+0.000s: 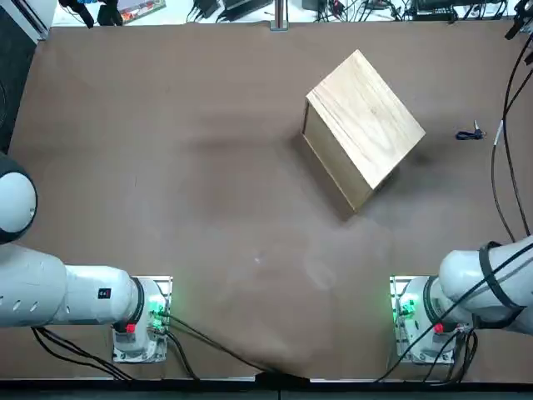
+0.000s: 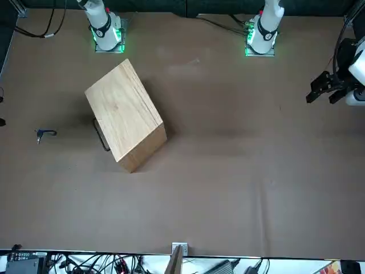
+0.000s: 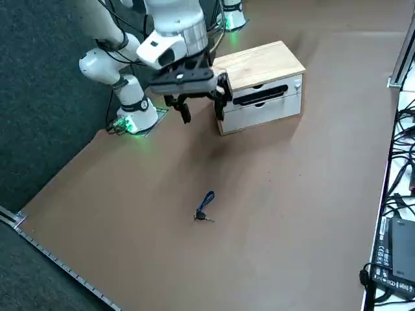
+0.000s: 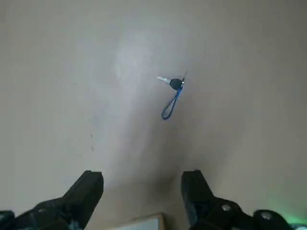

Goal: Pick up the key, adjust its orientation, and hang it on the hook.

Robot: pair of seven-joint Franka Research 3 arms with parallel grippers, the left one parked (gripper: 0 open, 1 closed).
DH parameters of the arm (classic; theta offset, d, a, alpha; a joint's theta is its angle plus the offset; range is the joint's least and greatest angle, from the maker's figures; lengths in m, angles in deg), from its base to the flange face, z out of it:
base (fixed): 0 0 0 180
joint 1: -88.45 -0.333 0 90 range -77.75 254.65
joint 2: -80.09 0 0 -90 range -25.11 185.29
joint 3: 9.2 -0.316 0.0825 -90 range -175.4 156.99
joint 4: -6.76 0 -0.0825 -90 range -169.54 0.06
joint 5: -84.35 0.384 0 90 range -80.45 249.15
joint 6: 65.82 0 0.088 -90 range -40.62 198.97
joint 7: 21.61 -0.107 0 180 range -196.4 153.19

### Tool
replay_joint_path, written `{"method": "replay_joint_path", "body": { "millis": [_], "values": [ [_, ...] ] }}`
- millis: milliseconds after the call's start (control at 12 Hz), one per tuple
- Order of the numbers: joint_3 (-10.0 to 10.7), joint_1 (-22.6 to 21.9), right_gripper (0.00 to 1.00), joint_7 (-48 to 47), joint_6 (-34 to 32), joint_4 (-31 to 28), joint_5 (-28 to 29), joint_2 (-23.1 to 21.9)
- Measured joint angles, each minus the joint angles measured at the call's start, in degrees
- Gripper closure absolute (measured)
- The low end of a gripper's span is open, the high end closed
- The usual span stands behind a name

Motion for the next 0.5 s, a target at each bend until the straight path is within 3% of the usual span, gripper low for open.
{"method": "replay_joint_path", "body": {
  "millis": [250, 500],
  "values": [
    [0.0, 0.9, 0.01, -9.1, 6.5, -3.7, 0.0, 0.9],
    [0.0, 2.7, 0.01, -11.9, 15.0, -10.2, 0.0, 1.8]
  ]
}}
